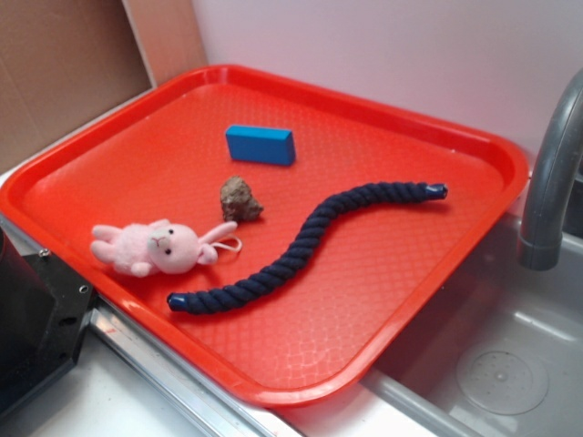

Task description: Grab the blue rope.

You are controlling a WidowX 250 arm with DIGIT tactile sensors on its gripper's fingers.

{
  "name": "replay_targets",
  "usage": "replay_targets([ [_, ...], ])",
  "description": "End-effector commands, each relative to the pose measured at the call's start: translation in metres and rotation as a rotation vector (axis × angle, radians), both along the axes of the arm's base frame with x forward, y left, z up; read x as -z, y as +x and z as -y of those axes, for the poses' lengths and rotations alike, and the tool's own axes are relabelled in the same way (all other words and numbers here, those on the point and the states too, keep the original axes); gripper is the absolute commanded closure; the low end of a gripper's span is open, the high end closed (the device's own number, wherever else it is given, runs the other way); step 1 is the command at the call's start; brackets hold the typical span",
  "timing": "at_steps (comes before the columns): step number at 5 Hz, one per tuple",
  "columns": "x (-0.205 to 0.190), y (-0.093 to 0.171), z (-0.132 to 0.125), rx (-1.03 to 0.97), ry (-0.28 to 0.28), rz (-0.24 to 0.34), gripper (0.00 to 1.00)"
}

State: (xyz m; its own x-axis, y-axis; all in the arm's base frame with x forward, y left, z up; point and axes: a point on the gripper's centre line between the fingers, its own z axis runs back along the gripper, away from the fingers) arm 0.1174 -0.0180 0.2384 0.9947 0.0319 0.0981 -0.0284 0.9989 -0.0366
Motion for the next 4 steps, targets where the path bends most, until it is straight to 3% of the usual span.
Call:
replay_targets([
  [1, 0.000, 0.000, 0.000, 0.000, 0.000, 0.000, 0.00],
  [2, 0.010, 0.002, 0.007, -0.049, -0.001, 0.001, 0.00],
  [4, 0.039, 0.033, 0.030, -0.175, 0.007, -0.003, 0.00],
])
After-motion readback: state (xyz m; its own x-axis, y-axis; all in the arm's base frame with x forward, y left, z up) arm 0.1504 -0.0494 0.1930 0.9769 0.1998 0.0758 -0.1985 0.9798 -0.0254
